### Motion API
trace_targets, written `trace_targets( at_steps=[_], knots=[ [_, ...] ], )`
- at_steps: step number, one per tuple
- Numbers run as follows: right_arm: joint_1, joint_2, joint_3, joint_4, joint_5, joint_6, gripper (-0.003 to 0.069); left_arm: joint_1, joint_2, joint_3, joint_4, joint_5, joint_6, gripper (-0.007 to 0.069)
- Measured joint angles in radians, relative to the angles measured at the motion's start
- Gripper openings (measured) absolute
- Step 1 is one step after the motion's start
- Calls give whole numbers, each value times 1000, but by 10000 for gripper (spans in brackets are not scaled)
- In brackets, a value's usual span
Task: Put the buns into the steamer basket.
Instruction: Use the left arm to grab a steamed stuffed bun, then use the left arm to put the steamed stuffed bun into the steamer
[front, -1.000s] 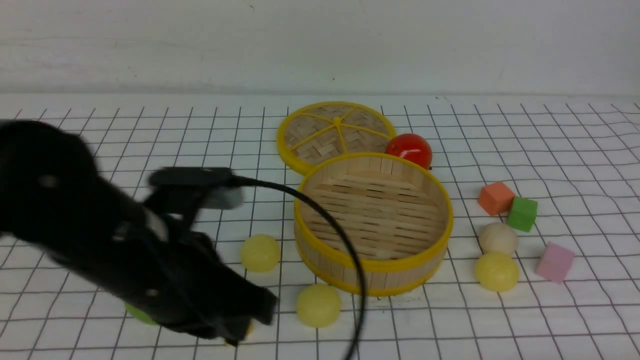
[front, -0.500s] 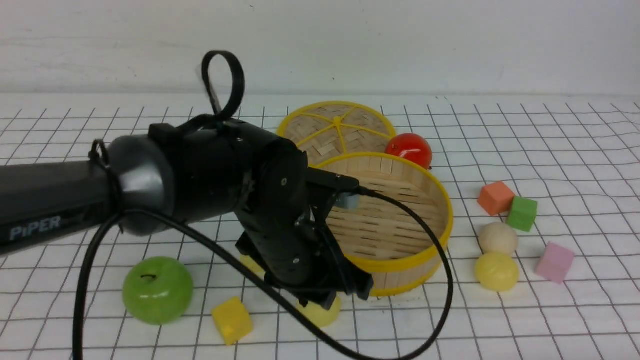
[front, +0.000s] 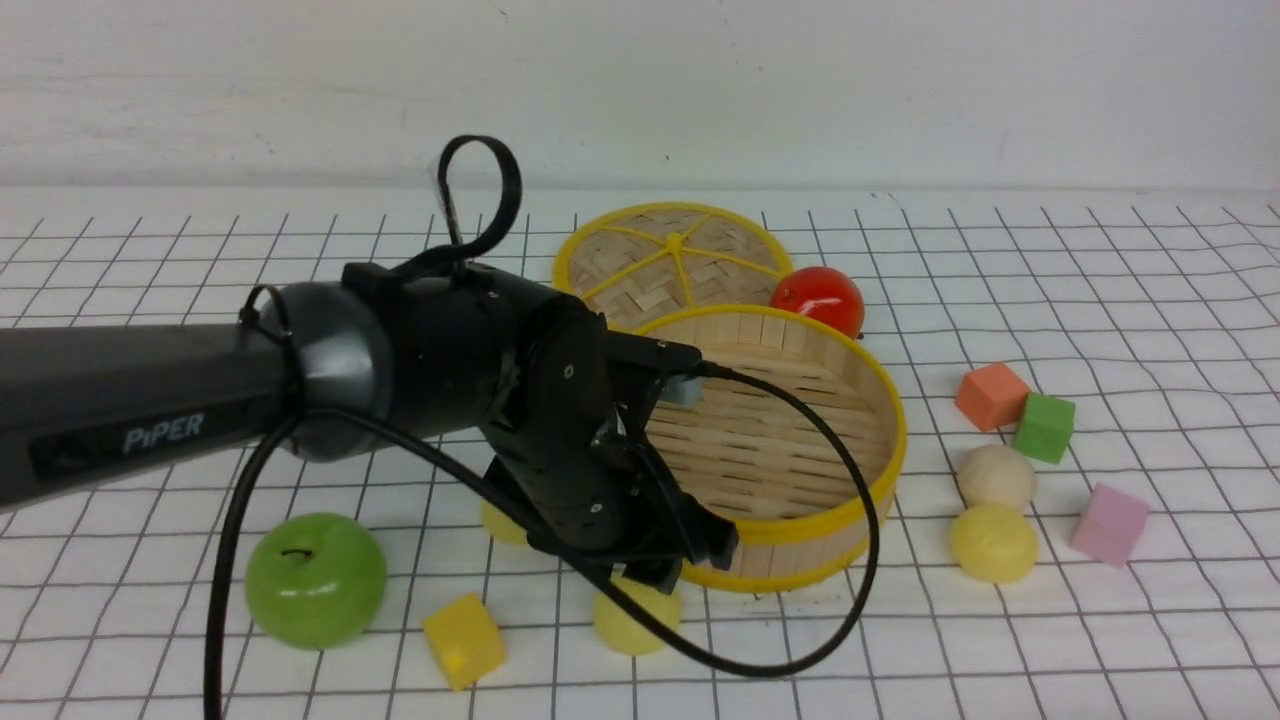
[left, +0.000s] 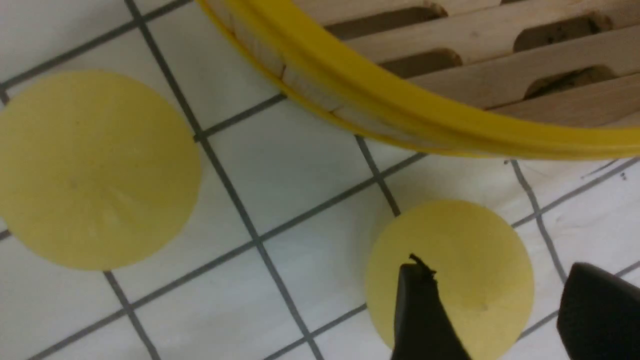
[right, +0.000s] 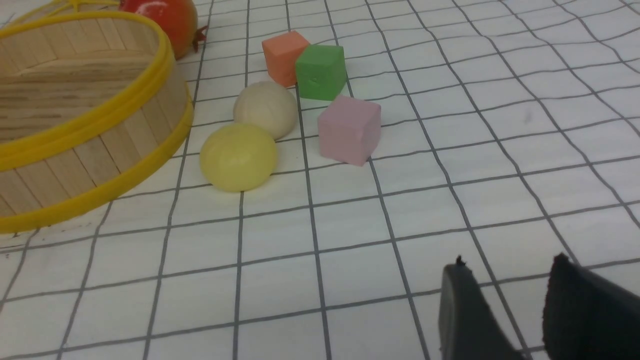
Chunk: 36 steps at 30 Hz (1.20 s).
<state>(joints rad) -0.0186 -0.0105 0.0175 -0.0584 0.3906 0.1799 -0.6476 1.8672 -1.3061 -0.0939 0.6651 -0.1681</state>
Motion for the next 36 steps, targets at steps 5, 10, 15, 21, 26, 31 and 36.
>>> trace_targets(
  at_steps=[5, 10, 15, 21, 26, 31, 36],
  knots=[
    [0, 0, 0, 0, 0, 0, 239, 0, 31, 0, -7, -7, 35, 363],
    [0, 0, 0, 0, 0, 0, 239, 0, 55, 0, 11, -19, 39, 323],
    [0, 0, 0, 0, 0, 0, 239, 0, 61, -1, 23, -25, 39, 174],
    [0, 0, 0, 0, 0, 0, 239, -1, 10, -1, 8, 65, 38, -13],
    [0, 0, 0, 0, 0, 0, 239, -33, -126, -40, 8, 149, 39, -13],
    [0, 0, 0, 0, 0, 0, 239, -39, -101, -183, 23, 82, 74, -13],
    [0, 0, 0, 0, 0, 0, 239, -38, 93, -345, 80, 38, 85, 1]
  ],
)
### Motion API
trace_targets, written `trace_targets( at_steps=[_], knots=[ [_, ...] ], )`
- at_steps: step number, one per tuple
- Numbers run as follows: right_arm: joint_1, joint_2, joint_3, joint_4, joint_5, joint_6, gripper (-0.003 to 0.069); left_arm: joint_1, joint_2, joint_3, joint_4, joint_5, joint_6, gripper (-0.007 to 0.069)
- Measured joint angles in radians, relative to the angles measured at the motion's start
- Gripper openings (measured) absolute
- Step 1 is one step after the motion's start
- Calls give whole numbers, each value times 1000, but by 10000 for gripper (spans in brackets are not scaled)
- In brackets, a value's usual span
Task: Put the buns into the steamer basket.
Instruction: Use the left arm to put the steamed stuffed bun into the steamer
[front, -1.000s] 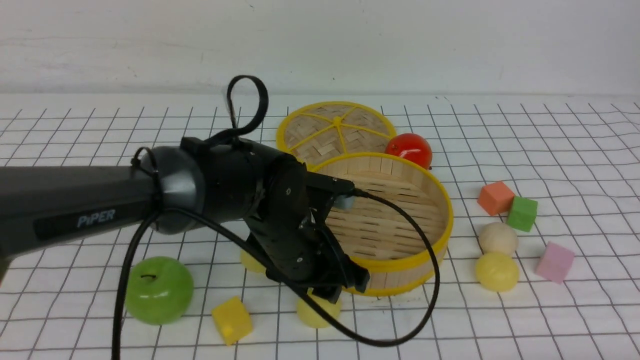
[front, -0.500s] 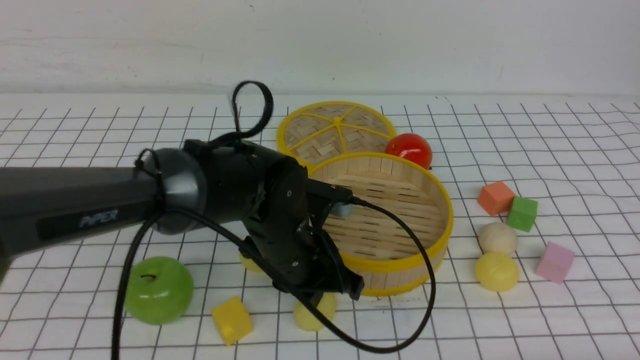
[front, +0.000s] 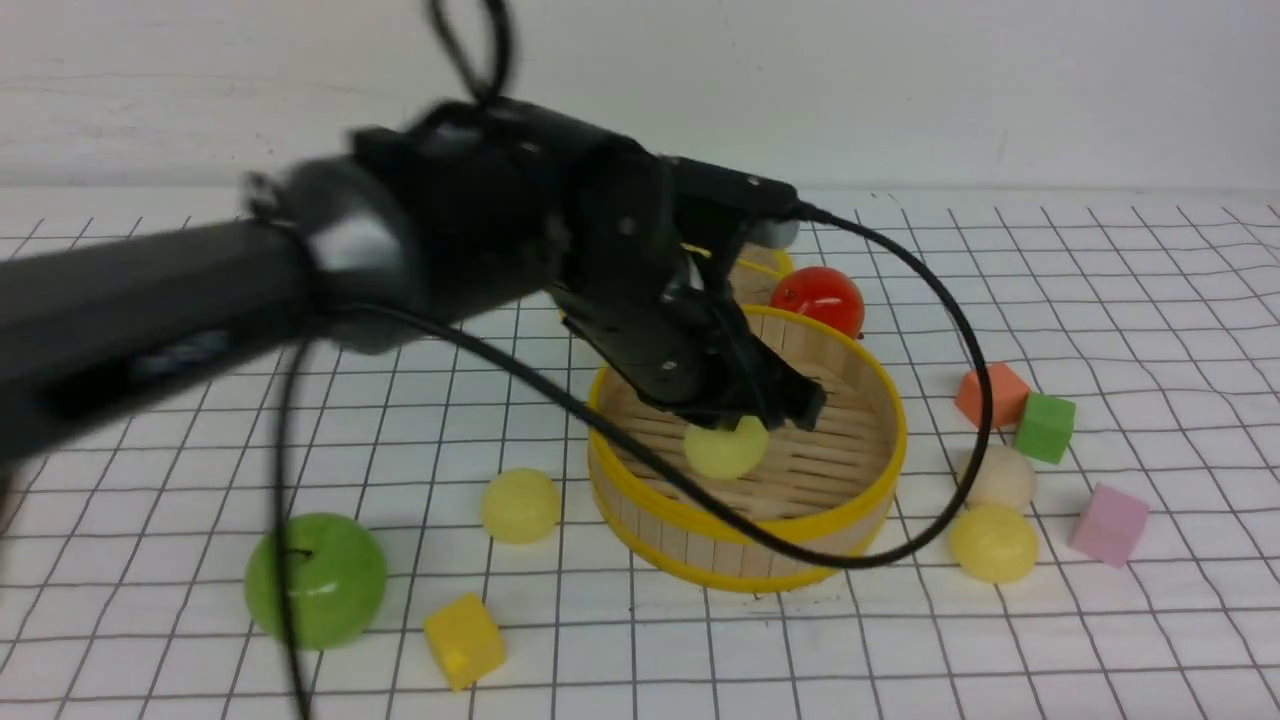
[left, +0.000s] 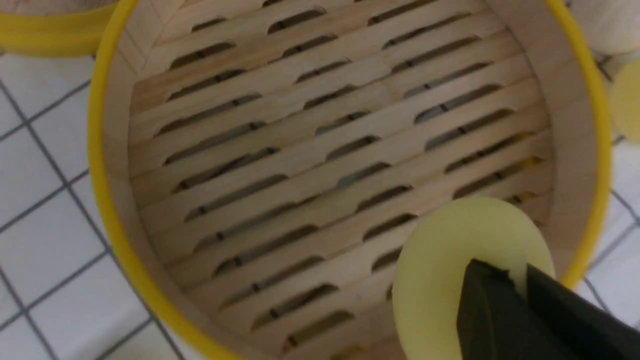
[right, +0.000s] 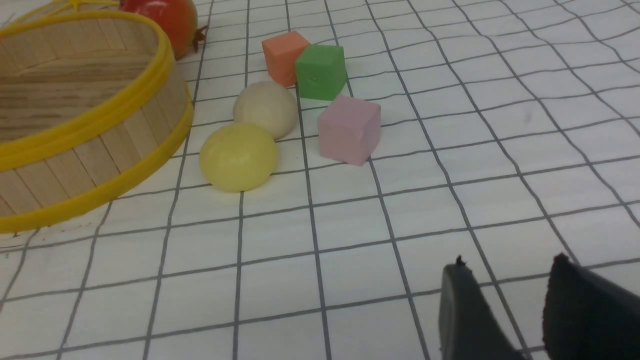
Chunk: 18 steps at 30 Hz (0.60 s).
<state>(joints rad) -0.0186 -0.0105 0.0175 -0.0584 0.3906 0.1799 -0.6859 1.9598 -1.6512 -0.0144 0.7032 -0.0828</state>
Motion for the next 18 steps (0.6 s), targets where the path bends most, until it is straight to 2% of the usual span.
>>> trace_targets(
  at_steps=[3, 4, 6, 8, 9, 10, 13, 18],
  knots=[
    [0, 0, 0, 0, 0, 0, 239, 0, 85, -72, 24, 33, 0, 39],
    [0, 0, 0, 0, 0, 0, 239, 0, 134, -120, 33, 73, 0, 87],
    [0, 0, 0, 0, 0, 0, 239, 0, 158, -147, 35, 100, -1, 125],
    [0, 0, 0, 0, 0, 0, 239, 0, 196, -203, 38, 158, -35, 254],
    [0, 0, 0, 0, 0, 0, 239, 0, 197, -206, 38, 162, -38, 262],
    [0, 0, 0, 0, 0, 0, 239, 0, 196, -226, 41, 190, -46, 328],
    [0, 0, 0, 0, 0, 0, 239, 0, 168, -267, 48, 262, -49, 413],
    [0, 0, 0, 0, 0, 0, 239, 3, 58, -269, 63, 373, -50, 440]
  ],
)
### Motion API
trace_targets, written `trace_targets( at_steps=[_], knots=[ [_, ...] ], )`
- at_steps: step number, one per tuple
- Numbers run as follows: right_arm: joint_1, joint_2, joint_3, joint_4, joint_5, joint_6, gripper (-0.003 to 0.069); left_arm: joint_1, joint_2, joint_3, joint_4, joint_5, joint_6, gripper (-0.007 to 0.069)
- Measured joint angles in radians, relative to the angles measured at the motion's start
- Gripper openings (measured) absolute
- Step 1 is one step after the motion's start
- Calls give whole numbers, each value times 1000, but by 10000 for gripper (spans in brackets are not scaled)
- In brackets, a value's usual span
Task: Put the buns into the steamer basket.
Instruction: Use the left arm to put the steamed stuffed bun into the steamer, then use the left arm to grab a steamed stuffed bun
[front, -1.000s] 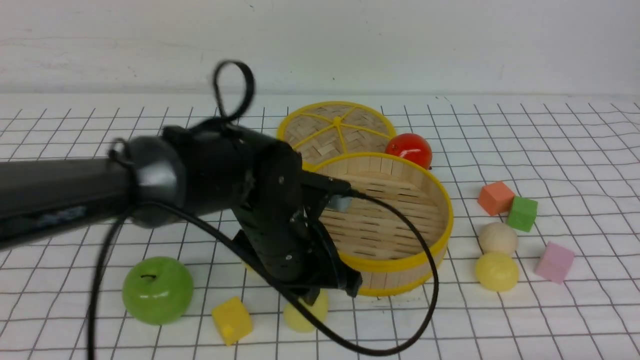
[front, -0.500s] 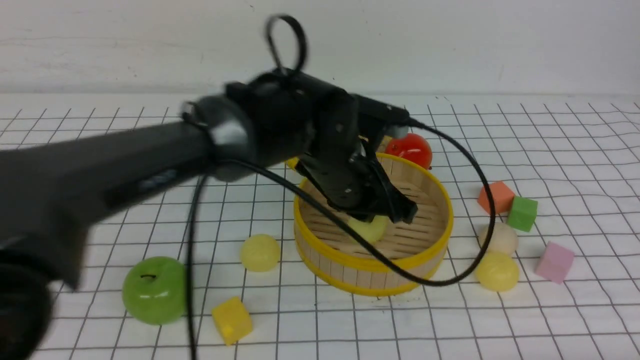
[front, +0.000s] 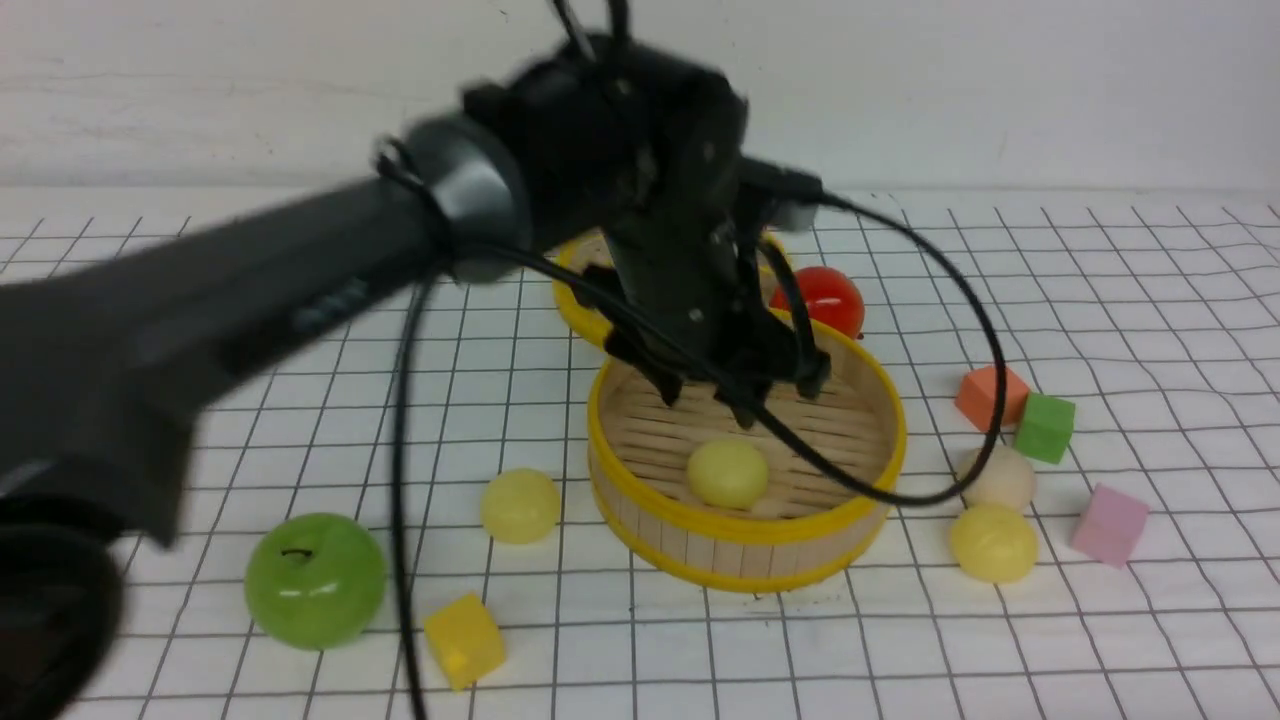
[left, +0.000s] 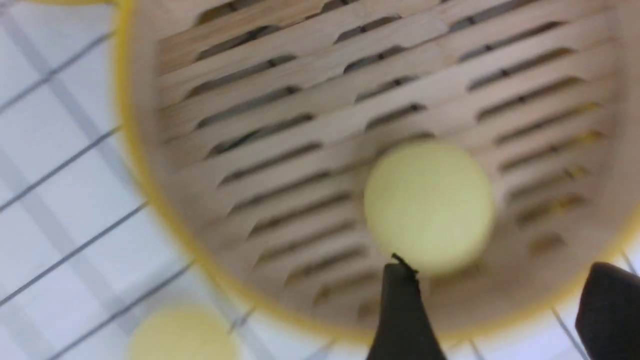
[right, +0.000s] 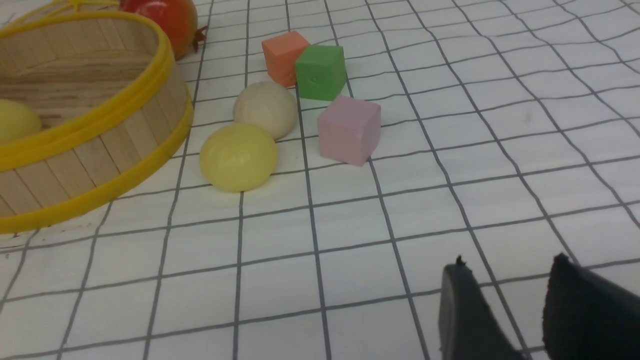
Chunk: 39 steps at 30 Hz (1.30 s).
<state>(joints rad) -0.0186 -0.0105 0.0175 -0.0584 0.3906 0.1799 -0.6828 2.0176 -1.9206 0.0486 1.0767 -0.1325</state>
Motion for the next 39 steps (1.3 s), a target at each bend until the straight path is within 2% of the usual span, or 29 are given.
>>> trace_targets(
  at_steps=[2, 6, 9, 12, 16, 19, 26, 33, 39],
  knots=[
    [0, 0, 0, 0, 0, 0, 239, 17, -75, 39, 12, 39, 0, 409],
    [0, 0, 0, 0, 0, 0, 239, 135, -189, 245, -17, 73, 0, 261],
    [0, 0, 0, 0, 0, 0, 239, 214, -196, 374, -62, 32, 21, 169],
    [0, 0, 0, 0, 0, 0, 239, 237, -183, 435, -83, -32, 35, 134],
    [0, 0, 0, 0, 0, 0, 239, 238, -156, 446, -91, -120, 47, 141],
    [0, 0, 0, 0, 0, 0, 239, 238, -130, 447, -100, -198, 56, 191],
    [0, 0, 0, 0, 0, 0, 239, 238, -71, 447, -101, -244, 57, 284],
    [0, 0, 0, 0, 0, 0, 239, 238, -23, 447, -59, -297, 57, 290],
    [0, 0, 0, 0, 0, 0, 239, 238, -36, 447, -67, -266, 57, 290]
  ],
)
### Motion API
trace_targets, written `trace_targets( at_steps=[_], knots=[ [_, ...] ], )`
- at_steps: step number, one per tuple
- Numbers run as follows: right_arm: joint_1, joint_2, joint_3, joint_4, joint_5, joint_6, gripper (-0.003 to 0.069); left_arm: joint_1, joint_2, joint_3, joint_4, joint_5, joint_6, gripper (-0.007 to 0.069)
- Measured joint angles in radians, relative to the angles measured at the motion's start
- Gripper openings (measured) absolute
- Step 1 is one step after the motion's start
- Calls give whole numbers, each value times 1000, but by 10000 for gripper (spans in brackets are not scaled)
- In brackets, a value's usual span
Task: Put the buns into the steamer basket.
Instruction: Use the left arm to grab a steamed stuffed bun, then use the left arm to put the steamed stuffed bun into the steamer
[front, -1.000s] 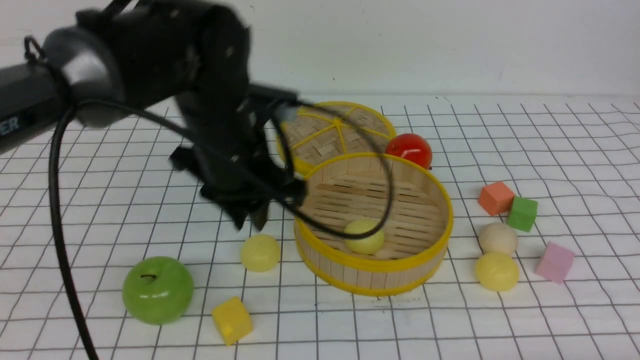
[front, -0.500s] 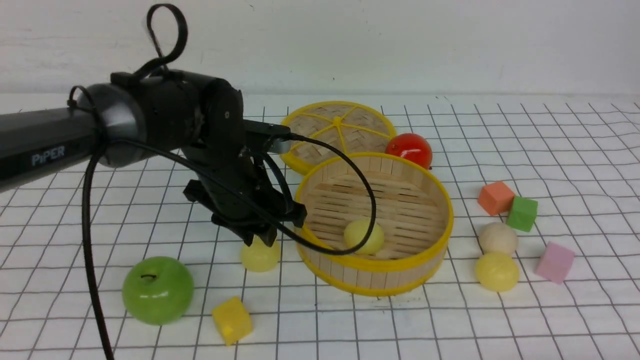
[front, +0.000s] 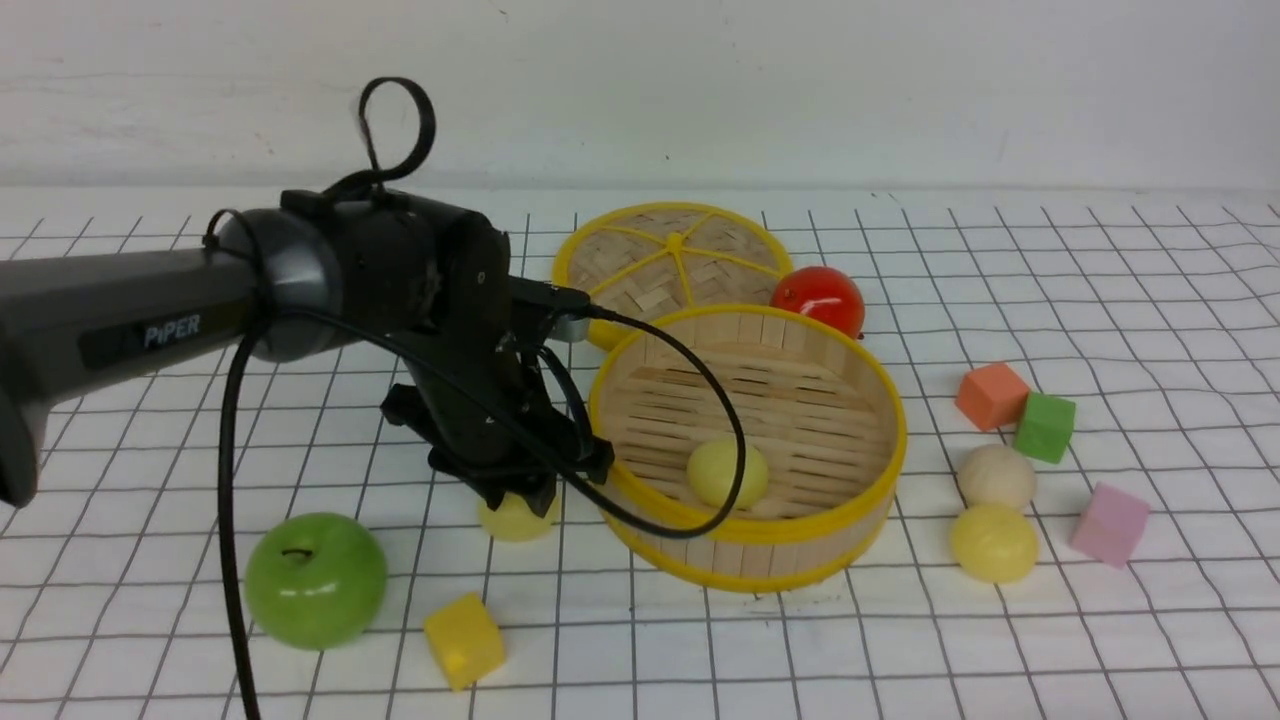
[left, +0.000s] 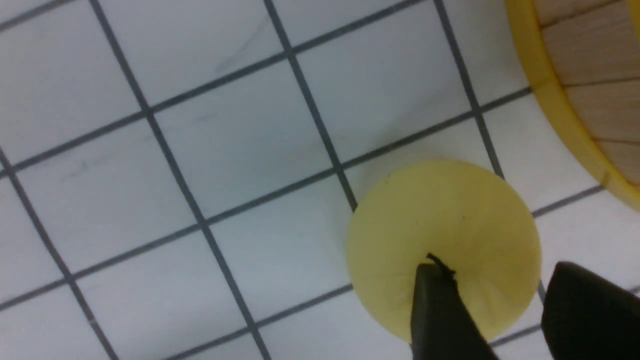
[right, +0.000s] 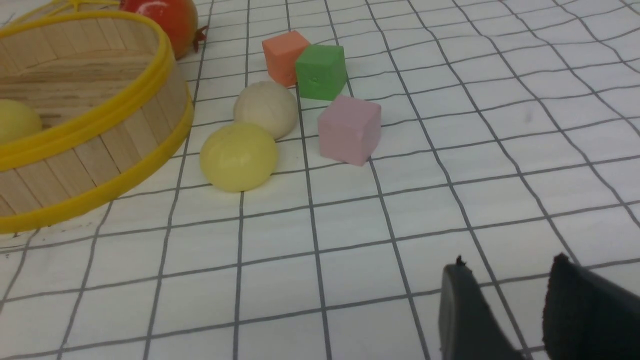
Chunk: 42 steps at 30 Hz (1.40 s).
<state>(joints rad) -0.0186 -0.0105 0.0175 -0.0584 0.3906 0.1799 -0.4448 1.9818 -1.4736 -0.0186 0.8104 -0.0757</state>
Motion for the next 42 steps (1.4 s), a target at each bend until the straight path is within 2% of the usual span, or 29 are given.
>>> trace_targets(
  at_steps=[7, 15, 25, 29, 32, 33, 34, 42],
  knots=[
    [0, 0, 0, 0, 0, 0, 239, -1, -67, 0, -29, 39, 0, 290],
    [0, 0, 0, 0, 0, 0, 239, -1, -21, 0, 31, -45, 0, 290],
    [0, 0, 0, 0, 0, 0, 239, -1, 27, 0, 33, -47, 0, 286],
    [0, 0, 0, 0, 0, 0, 239, -1, 27, 0, 34, -47, 0, 213],
    [0, 0, 0, 0, 0, 0, 239, -1, 27, 0, 34, -47, 0, 89],
    [0, 0, 0, 0, 0, 0, 239, -1, 27, 0, 34, -47, 0, 68],
    [0, 0, 0, 0, 0, 0, 239, -1, 27, 0, 34, -48, 0, 5],
    [0, 0, 0, 0, 0, 0, 239, -3, -22, 0, 34, 7, 0, -13]
  ],
)
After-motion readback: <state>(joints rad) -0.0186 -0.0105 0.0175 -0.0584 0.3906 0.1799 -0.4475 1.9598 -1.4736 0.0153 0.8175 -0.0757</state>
